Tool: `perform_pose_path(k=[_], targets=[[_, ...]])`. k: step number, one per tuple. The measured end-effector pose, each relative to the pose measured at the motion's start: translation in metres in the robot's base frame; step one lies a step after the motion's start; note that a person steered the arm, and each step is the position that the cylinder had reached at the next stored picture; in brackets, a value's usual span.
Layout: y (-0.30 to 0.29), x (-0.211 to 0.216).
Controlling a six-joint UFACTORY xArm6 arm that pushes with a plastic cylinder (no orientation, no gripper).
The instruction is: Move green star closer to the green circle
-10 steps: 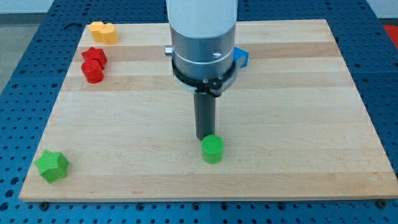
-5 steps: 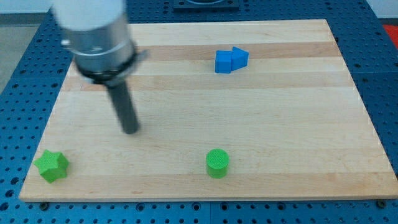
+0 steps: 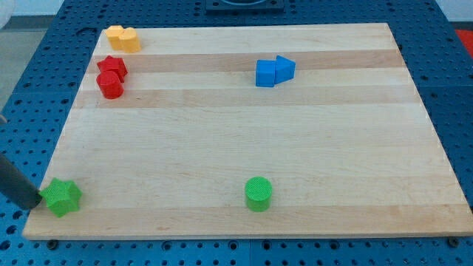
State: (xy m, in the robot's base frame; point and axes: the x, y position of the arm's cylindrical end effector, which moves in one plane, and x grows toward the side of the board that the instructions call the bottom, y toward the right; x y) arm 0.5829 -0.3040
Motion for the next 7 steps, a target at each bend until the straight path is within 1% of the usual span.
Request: perform_pose_path(k=[1,2,3,4,5,6,7], targets=[[0.041,0.0],[0.111,-0.001],[0.158,-0.001],[0.156,-0.002],[0.118,-0.011],[0.095,-0.038],[0.099,-0.063]])
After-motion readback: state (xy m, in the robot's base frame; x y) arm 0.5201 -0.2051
